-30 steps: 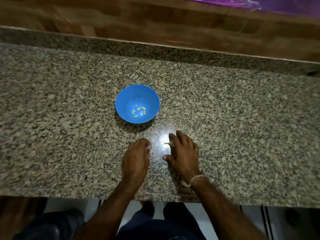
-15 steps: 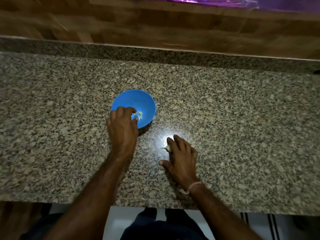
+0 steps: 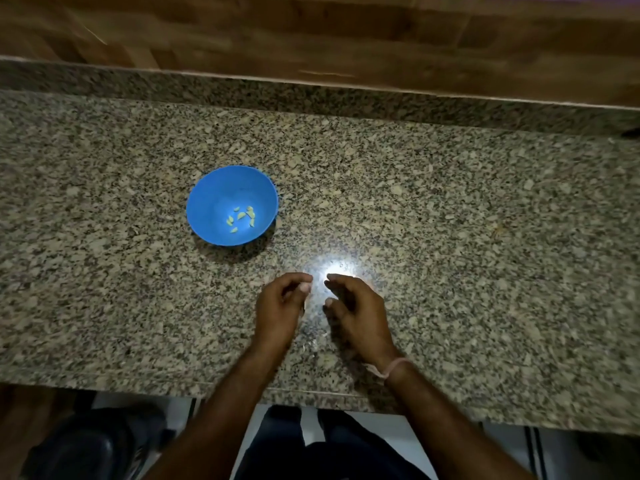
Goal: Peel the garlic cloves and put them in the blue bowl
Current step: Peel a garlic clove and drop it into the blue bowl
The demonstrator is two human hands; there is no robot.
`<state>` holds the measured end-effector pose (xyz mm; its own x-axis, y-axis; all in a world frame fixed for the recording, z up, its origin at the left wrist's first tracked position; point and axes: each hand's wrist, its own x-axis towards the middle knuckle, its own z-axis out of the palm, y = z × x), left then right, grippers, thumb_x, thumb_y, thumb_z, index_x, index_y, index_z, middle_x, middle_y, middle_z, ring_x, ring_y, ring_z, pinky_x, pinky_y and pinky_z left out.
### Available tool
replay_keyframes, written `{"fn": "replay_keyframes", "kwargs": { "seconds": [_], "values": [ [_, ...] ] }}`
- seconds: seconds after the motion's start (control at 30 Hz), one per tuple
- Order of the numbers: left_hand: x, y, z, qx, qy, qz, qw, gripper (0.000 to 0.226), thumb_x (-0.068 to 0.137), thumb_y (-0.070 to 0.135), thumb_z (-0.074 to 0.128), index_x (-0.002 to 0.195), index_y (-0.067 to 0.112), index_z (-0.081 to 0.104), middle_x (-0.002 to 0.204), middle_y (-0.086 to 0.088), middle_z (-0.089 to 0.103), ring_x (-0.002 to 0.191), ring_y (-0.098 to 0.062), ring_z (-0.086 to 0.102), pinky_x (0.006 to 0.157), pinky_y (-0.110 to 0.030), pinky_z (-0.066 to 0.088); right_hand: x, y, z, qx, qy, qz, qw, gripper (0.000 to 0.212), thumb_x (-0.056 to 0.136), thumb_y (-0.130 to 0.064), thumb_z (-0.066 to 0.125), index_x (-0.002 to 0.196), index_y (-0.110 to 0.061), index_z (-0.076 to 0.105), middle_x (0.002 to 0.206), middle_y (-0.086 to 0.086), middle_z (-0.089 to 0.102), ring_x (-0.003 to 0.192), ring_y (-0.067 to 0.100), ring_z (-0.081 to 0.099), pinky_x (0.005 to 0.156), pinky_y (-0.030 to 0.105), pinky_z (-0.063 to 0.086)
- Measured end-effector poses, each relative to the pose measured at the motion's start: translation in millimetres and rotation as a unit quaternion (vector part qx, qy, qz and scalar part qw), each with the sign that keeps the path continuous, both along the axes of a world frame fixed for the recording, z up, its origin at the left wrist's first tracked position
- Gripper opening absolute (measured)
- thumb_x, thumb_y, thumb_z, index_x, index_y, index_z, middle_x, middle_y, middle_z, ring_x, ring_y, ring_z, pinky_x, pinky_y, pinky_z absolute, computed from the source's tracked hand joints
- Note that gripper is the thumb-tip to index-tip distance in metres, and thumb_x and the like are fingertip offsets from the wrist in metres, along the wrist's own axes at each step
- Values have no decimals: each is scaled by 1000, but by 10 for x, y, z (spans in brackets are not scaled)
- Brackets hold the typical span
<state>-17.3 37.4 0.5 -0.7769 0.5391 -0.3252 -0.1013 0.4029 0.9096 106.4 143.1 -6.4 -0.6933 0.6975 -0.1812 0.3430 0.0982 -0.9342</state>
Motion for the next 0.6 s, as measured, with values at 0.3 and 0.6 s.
{"fn": "replay_keyframes", "kwargs": {
  "seconds": [0.3,0.6],
  "values": [
    [219,-10,300,161,-362,114,911,26,105,15,51,124,16,68,111,-9,76,95,-15,71,87,-31,53,-47,-16,219,-163,75,-8,984,24,91,-4,78,114,-12,78,109,2,79,106,25,74,94,38,61],
    [317,29,443,210,-372,134,894,37,85,19,67,121,12,68,113,-12,74,98,-17,70,82,-24,60,48,24,430,-130,88,-7,987,21,91,-7,80,111,-12,79,104,-1,80,101,17,75,92,44,63]
  ]
}}
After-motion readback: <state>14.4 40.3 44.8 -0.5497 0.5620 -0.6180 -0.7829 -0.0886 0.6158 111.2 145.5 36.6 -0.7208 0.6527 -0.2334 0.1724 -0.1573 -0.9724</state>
